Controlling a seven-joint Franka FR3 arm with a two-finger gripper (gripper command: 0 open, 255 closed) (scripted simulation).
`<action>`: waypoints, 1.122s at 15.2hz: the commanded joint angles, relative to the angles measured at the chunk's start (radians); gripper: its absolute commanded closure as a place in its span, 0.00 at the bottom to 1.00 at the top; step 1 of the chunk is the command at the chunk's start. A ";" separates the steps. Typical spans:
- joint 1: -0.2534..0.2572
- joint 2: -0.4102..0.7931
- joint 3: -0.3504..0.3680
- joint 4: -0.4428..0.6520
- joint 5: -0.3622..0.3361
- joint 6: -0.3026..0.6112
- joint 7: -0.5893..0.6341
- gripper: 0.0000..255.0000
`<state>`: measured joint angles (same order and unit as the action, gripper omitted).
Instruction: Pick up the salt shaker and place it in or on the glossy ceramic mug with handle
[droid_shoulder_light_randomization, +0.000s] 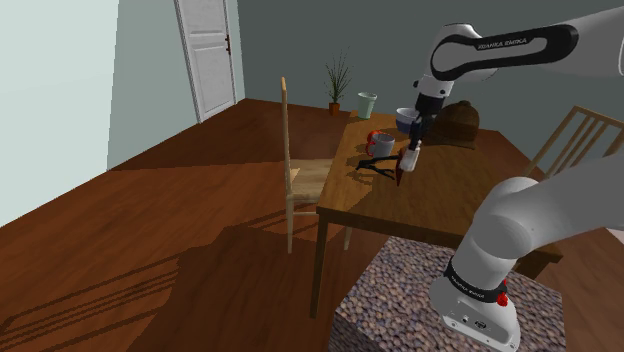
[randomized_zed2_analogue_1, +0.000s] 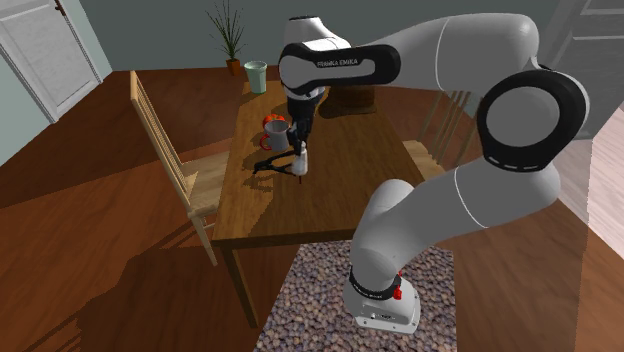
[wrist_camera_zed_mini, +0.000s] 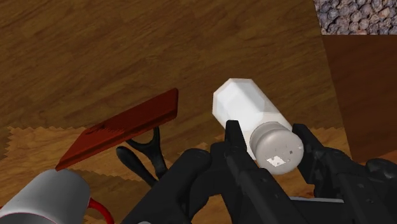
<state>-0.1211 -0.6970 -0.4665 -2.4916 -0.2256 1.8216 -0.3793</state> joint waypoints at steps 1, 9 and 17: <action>0.001 -0.002 0.005 0.025 0.004 -0.028 -0.001 1.00; 0.018 0.037 0.007 0.145 0.023 -0.106 -0.014 1.00; 0.096 0.379 -0.146 0.454 0.114 -0.079 -0.163 1.00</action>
<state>-0.0313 -0.3628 -0.5859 -2.0741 -0.1254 1.7369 -0.5127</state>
